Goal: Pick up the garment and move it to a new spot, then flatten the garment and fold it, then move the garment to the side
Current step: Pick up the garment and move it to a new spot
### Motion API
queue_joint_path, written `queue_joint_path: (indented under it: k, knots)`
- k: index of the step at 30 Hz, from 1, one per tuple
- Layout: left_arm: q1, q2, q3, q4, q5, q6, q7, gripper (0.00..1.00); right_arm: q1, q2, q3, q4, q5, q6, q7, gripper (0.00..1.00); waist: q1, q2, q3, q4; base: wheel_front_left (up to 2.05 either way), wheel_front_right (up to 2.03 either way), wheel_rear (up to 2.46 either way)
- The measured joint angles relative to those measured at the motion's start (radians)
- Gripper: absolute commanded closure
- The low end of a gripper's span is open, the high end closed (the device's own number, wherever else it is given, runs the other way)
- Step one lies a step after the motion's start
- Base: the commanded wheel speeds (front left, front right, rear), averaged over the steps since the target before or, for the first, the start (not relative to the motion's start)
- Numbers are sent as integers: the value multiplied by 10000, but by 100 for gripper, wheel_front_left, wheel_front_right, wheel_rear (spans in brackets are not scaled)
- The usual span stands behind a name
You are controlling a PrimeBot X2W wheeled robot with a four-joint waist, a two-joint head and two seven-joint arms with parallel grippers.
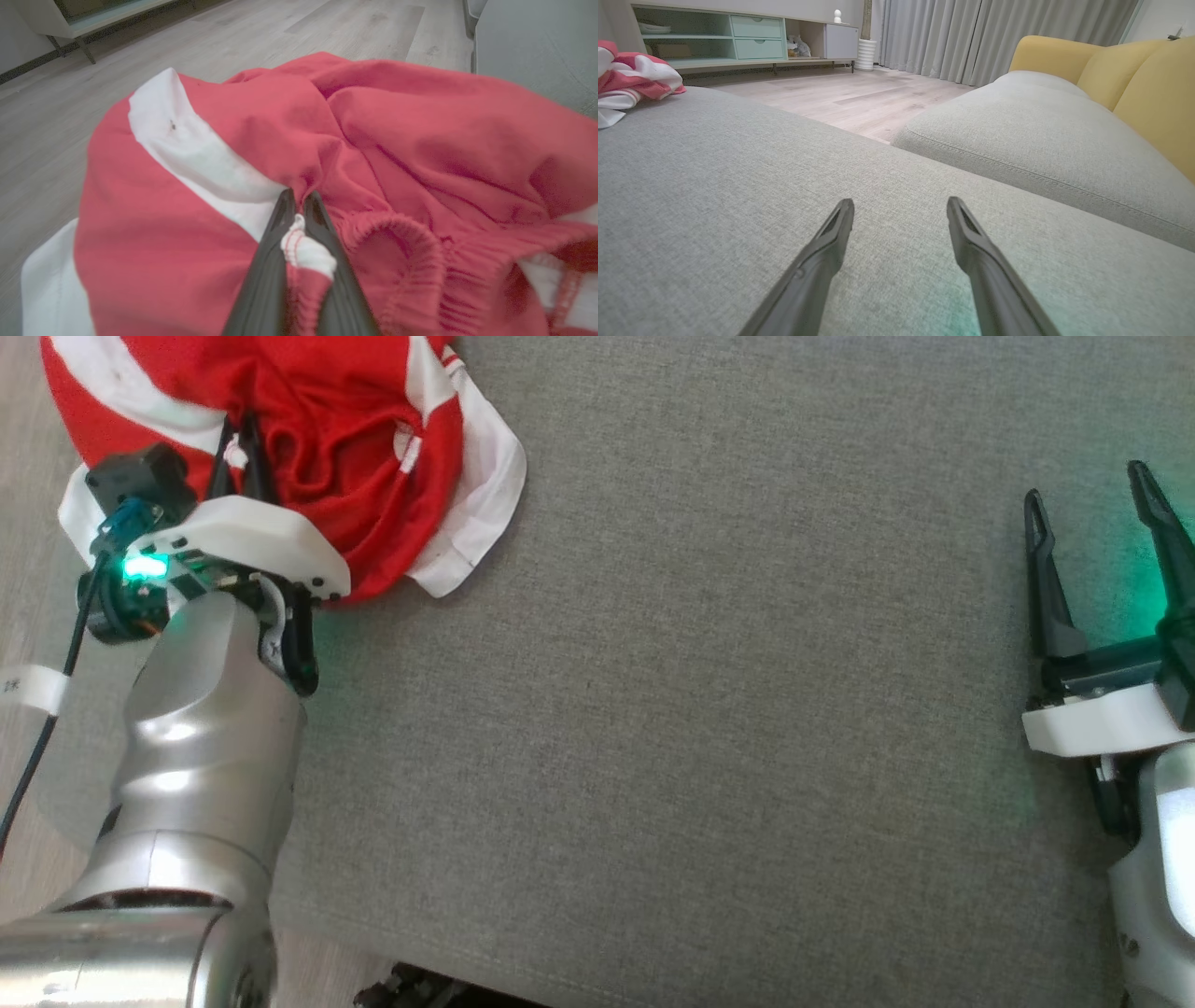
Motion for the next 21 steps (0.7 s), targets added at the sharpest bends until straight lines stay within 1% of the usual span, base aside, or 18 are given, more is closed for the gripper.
queue_joint_path:
  k: [4,7,10,13,15,17,19,21]
  knots:
    - [-148,33,-167,36,134,-86,-395,100,-9,2,-50,146,0,0,0,0,0,0,-142,34,0,0,0]
    - [-185,109,-316,-293,295,-173,-506,100,-33,67,-40,397,0,0,6,0,1,0,-409,40,0,0,0]
    - [-230,207,-481,-1116,508,-259,-514,100,51,295,10,736,2,0,79,0,0,0,-800,4,0,0,0]
    - [-399,349,-792,-2088,886,-313,-516,100,261,694,151,1003,65,0,105,0,0,0,-1254,-113,0,0,0]
    - [-534,527,-1131,-2592,1308,-247,-545,100,379,1011,244,1126,127,0,105,0,0,0,-1583,-260,0,0,0]
    - [-643,677,-1348,-3014,1498,-272,-554,100,435,1256,337,1204,203,0,107,0,-1,0,-1926,-470,0,0,0]
    - [-721,813,-1540,-3469,1586,-389,-476,100,438,1448,428,1212,290,0,107,0,-3,0,-2217,-772,0,0,0]
    - [-804,926,-1712,-3965,1601,-527,-163,100,458,1578,514,1244,433,0,107,0,-2,0,-2475,-1166,0,0,0]
